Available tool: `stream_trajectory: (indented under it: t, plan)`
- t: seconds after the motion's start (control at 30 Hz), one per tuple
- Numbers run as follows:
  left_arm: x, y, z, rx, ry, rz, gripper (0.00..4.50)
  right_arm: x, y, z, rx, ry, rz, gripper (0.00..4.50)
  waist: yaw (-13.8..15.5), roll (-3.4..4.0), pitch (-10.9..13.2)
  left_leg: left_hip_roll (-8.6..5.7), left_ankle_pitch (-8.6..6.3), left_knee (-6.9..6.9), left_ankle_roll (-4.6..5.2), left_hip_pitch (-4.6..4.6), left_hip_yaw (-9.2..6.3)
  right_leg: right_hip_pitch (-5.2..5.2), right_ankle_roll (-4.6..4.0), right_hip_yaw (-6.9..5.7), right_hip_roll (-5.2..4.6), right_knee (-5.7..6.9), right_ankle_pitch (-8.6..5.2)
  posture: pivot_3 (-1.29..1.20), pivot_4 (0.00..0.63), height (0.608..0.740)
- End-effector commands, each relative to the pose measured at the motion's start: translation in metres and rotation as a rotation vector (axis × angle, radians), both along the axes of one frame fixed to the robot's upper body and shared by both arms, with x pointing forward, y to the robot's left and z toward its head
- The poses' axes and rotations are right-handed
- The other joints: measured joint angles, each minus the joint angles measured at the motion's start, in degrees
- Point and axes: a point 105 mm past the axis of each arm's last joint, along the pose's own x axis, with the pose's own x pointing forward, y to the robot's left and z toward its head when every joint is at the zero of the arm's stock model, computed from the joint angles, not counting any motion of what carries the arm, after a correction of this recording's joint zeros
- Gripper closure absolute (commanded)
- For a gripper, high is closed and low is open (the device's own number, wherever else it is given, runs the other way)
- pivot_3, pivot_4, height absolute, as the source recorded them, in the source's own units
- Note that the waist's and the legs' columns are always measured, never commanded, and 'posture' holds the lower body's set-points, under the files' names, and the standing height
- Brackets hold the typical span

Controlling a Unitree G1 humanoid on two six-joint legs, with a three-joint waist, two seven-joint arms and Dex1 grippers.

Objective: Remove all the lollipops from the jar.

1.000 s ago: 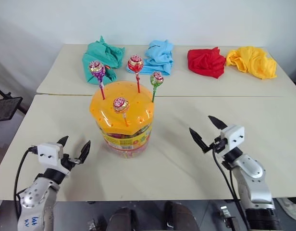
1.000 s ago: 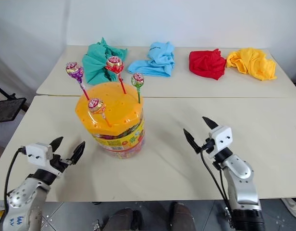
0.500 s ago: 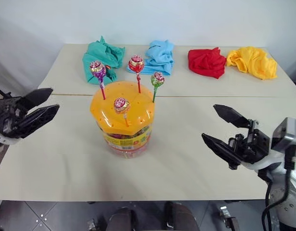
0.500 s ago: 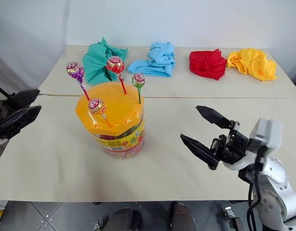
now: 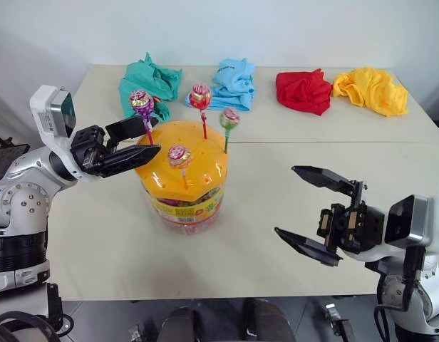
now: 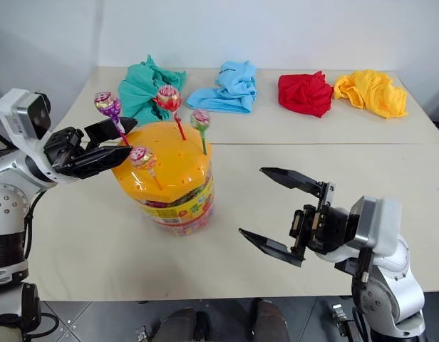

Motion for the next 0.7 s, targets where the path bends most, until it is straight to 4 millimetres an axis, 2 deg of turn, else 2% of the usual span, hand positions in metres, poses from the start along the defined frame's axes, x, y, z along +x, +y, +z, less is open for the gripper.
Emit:
stream_trajectory:
  t: [0.03, 0.3, 0.37, 0.43, 0.53, 0.57, 0.63, 0.7]
  plan:
    - [-0.003, 0.000, 0.011, -0.018, -0.044, -0.010, 2.06, -0.002, -0.002, 0.007, 0.027, -0.038, -0.017, 0.00, 0.1, 0.00, 0.0, 0.00, 0.00, 0.01, 0.00, 0.00, 0.00, 0.00, 0.00, 0.02, 0.00, 0.00, 0.00, 0.00, 0.150, 0.740]
    - [-0.007, 0.004, 0.033, -0.179, -0.054, -0.049, 4.47, 0.000, -0.001, 0.007, 0.037, -0.027, -0.020, 0.00, 0.1, -0.01, 0.0, -0.01, 0.00, 0.05, 0.01, 0.00, -0.01, 0.00, 0.02, 0.34, 0.09, 0.00, 0.00, 0.00, 0.150, 0.740]
    - [-0.005, 0.013, 0.043, -0.270, -0.061, -0.023, 4.47, 0.001, -0.001, 0.006, 0.033, -0.023, -0.013, 0.00, 0.0, -0.01, 0.0, 0.01, 0.00, 0.06, 0.01, 0.01, -0.01, 0.00, 0.02, 0.37, 0.11, 0.01, 0.00, 0.00, 0.150, 0.740]
    - [0.001, 0.036, 0.055, -0.407, -0.055, 0.056, 4.47, 0.003, -0.001, 0.005, 0.013, -0.036, 0.002, 0.00, 0.0, -0.02, 0.0, 0.01, 0.00, 0.06, 0.01, 0.04, -0.01, 0.01, 0.02, 0.40, 0.11, 0.03, 0.00, 0.00, 0.150, 0.740]
    - [0.011, 0.070, 0.053, -0.473, -0.029, 0.234, 4.47, 0.004, 0.002, -0.001, -0.074, -0.047, 0.061, 0.00, -0.2, -0.02, 0.0, 0.04, 0.00, 0.07, 0.01, 0.05, 0.00, 0.00, 0.02, 0.42, 0.13, 0.05, 0.00, 0.00, 0.150, 0.740]
    - [0.014, 0.082, 0.047, -0.472, -0.002, 0.306, 4.47, 0.003, 0.003, -0.003, -0.106, -0.045, 0.094, 0.00, -0.2, -0.02, 0.0, 0.06, 0.00, 0.06, 0.00, 0.06, 0.01, -0.01, 0.03, 0.42, 0.16, 0.05, 0.00, 0.00, 0.150, 0.740]
    - [0.019, 0.110, 0.014, -0.361, 0.118, 0.506, 4.47, 0.001, 0.005, -0.011, -0.206, -0.010, 0.185, 0.00, -0.5, -0.01, 0.0, 0.12, -0.01, 0.05, -0.01, 0.06, 0.03, -0.02, 0.03, 0.43, 0.23, 0.04, 0.00, 0.00, 0.150, 0.740]
    - [0.010, 0.145, -0.052, -0.065, 0.324, 0.766, 4.47, -0.001, 0.005, -0.021, -0.318, 0.009, 0.301, 0.00, -1.7, -0.01, 0.0, 0.16, -0.04, -0.02, -0.05, 0.12, 0.07, -0.05, 0.02, 0.46, 0.27, 0.05, -0.01, 0.00, 0.150, 0.740]
